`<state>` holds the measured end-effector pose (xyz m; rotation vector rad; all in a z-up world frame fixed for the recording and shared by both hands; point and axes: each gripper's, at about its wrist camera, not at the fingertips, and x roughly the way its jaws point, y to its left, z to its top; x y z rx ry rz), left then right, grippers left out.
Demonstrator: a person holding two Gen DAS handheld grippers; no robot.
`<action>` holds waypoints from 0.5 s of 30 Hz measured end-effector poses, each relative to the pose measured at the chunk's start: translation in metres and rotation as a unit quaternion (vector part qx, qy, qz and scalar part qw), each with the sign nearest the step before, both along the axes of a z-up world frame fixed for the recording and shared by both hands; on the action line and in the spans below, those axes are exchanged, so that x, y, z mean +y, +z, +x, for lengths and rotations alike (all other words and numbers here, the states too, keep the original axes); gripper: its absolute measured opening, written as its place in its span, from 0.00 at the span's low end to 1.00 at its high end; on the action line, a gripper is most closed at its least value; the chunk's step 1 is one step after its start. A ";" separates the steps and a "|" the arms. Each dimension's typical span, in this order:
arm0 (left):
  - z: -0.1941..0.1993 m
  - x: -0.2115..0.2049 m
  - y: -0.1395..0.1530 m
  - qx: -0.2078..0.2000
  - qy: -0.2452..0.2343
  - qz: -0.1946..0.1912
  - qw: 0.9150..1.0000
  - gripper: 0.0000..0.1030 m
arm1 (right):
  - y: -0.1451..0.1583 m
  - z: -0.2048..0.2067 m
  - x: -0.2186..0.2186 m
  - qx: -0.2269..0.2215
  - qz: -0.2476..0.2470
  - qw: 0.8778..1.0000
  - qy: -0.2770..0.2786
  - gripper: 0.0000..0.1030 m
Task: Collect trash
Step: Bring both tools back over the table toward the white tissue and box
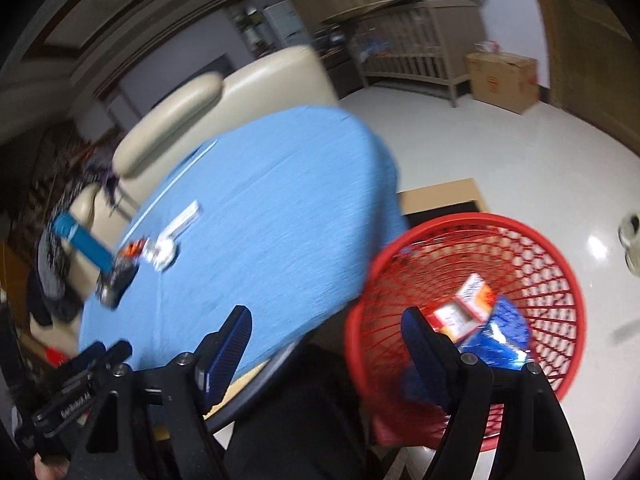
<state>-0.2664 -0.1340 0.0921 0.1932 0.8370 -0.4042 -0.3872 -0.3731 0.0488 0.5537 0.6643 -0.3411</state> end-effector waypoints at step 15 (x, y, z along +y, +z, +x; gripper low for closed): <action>0.030 0.077 -0.019 0.014 0.082 -0.062 0.995 0.74 | -0.008 0.077 0.102 0.084 -0.074 0.987 0.113 0.78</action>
